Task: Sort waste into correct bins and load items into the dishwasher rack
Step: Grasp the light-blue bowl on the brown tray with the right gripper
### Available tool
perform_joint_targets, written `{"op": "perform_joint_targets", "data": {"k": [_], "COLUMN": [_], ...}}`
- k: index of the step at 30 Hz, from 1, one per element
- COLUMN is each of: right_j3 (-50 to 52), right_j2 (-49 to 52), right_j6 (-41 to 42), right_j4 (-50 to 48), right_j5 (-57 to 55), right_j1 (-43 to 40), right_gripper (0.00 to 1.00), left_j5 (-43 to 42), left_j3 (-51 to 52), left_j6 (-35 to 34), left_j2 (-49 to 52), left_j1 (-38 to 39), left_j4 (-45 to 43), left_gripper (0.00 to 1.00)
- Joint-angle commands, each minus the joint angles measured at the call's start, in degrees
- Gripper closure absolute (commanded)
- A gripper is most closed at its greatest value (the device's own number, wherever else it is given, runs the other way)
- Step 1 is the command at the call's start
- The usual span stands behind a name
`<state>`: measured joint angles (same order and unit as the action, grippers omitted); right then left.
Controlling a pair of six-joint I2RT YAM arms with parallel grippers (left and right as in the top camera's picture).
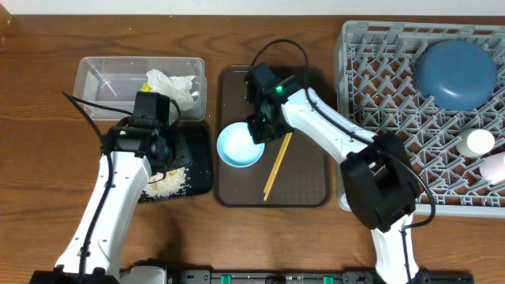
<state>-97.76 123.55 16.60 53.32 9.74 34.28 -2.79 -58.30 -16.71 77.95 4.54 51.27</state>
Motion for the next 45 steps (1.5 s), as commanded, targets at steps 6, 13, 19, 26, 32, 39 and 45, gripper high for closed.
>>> {"op": "perform_joint_targets", "data": {"k": [6,13,19,26,32,39,45], "right_j3": [-0.3,-0.3,-0.3,-0.3,-0.1,0.0,0.0], "right_j2": [-17.6,-22.9,-21.7,-18.9,-13.9,-7.2,-4.5], "right_j6": [-10.4,-21.1,-24.2,-23.4,-21.4,-14.3,-9.8], "right_j4": [-1.9,-7.5,-14.0,-16.6,-14.8,-9.1,-5.2], "right_j5": [-20.1,-47.2,-70.5,-77.5,-78.7,-78.2,-77.2], "right_j1": [-9.1,-15.9,-20.7,-25.9,-28.1,-26.8,-23.5], "right_gripper": [0.98,0.99,0.99,0.99,0.99,0.99,0.99], "left_j5": [0.7,0.7,0.7,0.7,0.7,0.6,0.6], "left_j3": [-0.4,-0.4,-0.4,-0.4,-0.4,-0.4,-0.4], "left_j6": [-0.5,-0.5,-0.6,-0.6,-0.6,-0.6,-1.2], "left_j2": [-0.1,-0.1,-0.1,-0.1,-0.1,-0.1,-0.1], "left_j1": [-0.3,-0.3,-0.3,-0.3,-0.3,-0.3,-0.3], "left_j4": [0.2,0.2,0.1,0.1,0.1,0.1,0.1], "left_gripper": [0.38,0.38,0.38,0.38,0.38,0.38,0.38]}}
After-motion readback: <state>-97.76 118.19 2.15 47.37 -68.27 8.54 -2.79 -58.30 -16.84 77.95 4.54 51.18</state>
